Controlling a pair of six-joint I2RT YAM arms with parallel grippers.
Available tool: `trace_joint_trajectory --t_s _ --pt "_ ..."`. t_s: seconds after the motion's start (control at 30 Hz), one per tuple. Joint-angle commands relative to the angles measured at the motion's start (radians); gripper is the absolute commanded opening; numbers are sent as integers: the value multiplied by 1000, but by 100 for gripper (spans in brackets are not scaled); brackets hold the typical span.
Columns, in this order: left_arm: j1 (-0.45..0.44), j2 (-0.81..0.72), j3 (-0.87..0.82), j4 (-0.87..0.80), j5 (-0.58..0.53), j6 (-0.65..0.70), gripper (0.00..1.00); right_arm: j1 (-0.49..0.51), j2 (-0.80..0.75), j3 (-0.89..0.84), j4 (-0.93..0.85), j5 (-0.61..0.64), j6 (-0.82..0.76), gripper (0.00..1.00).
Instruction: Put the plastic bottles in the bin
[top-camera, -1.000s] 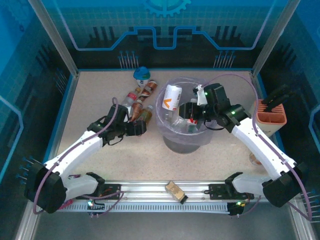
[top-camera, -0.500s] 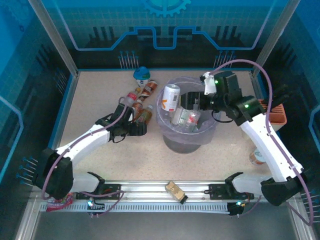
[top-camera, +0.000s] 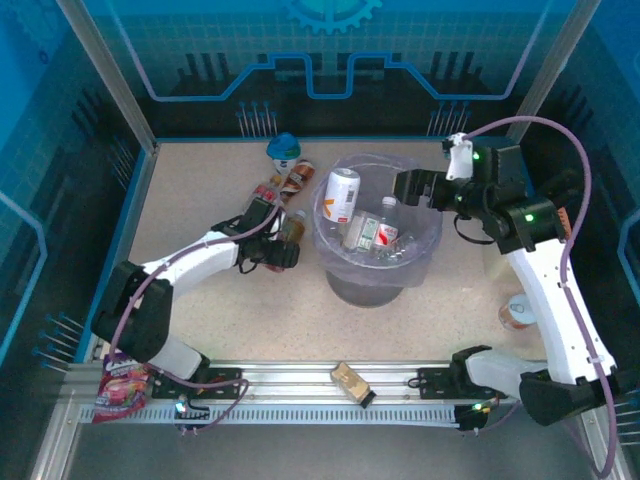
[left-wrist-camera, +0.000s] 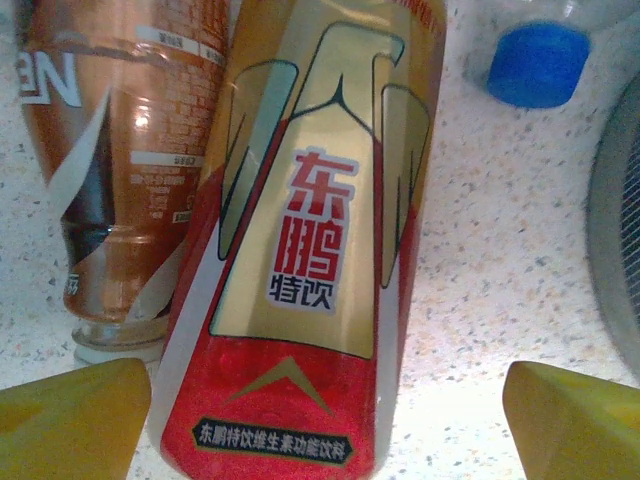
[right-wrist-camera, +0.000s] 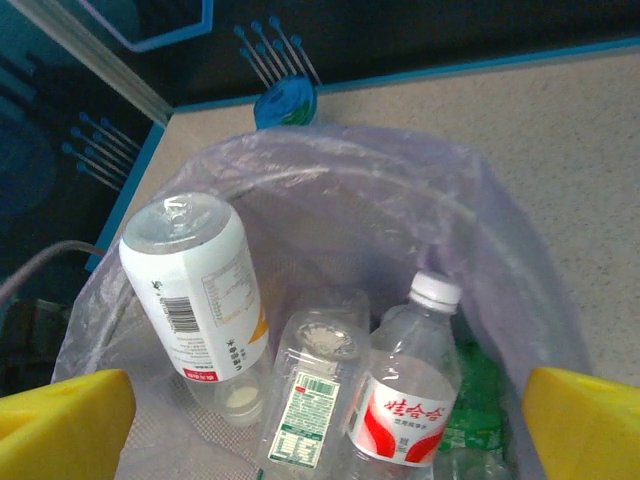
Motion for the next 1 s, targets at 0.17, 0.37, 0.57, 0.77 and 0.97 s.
trace_joint_trajectory --t_s 0.17,0.37,0.57,0.77,0.97 --pt "-1 64 9 37 50 19 66 -80 -129 -49 48 18 26 99" --pt "-1 14 4 29 47 14 53 -88 -131 -47 59 -6 34 99" --pt "-2 -111 -9 7 37 -2 48 -89 -116 -21 57 -42 32 99" --pt "-1 -272 19 -61 -3 -27 47 -87 -120 -29 122 -66 53 97" --pt "-2 -477 62 -59 25 -97 47 -7 -41 19 244 -142 108 97"
